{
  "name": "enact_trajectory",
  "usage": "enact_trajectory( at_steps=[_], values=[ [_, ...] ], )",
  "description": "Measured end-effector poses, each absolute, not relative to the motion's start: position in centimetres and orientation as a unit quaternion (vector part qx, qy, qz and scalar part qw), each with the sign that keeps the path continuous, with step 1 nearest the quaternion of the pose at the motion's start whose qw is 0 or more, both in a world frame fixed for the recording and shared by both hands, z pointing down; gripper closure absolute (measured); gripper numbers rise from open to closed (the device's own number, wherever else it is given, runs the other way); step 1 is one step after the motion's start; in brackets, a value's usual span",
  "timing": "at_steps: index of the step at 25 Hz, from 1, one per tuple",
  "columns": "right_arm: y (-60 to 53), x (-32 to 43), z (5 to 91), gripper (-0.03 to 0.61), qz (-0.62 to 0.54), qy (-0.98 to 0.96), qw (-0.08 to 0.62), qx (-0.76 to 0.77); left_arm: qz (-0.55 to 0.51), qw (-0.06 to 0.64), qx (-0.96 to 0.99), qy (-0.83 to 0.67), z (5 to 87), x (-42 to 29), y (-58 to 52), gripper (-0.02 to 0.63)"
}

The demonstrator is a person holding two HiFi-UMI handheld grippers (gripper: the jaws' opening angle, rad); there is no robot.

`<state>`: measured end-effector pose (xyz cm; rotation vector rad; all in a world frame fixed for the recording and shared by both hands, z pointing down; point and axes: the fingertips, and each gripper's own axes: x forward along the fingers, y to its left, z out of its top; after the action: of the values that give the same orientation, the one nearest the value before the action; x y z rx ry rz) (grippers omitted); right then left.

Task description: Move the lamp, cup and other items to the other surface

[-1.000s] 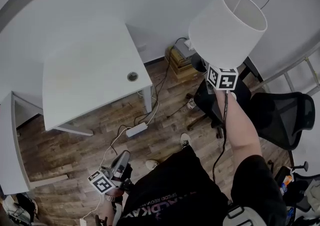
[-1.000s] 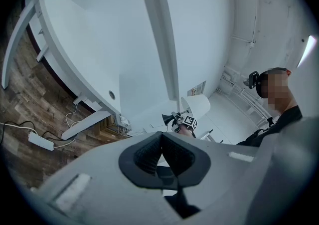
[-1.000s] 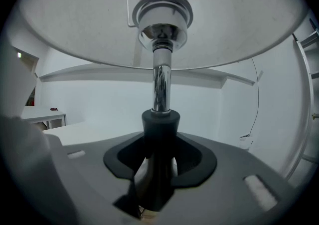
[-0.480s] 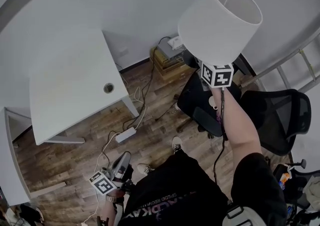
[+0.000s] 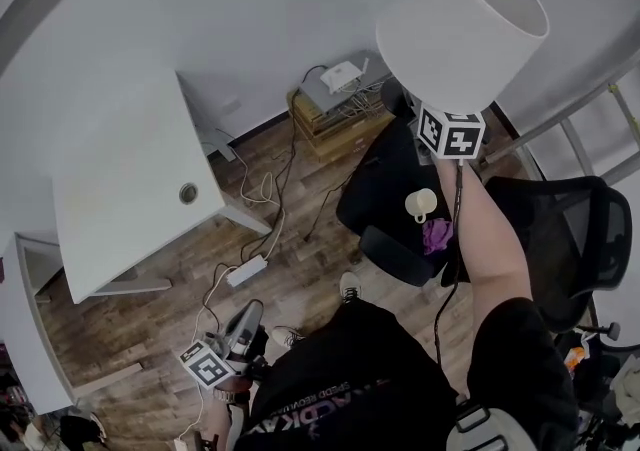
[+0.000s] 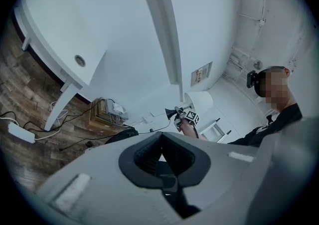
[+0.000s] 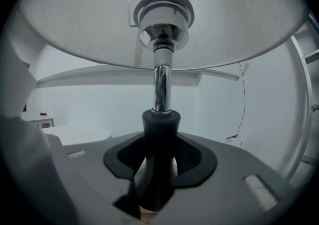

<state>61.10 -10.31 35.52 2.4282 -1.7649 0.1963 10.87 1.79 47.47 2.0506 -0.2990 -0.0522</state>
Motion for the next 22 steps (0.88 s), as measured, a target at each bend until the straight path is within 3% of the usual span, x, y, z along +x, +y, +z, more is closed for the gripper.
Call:
enact_trajectory(
  at_steps=[12, 22],
  values=[
    [-1.3, 75.8, 38.1, 0.425, 0.08, -0.496, 0.048, 0.863, 0.008, 0.51, 0.854, -0.105, 47.6, 18.9, 2.4, 0.617],
    [8.0, 83.0, 41.6, 0.425, 0.098, -0.39, 0.023, 0.915, 0.063, 0.51, 0.854, -0.079, 47.9, 22.0, 1.9, 0.617]
  ],
)
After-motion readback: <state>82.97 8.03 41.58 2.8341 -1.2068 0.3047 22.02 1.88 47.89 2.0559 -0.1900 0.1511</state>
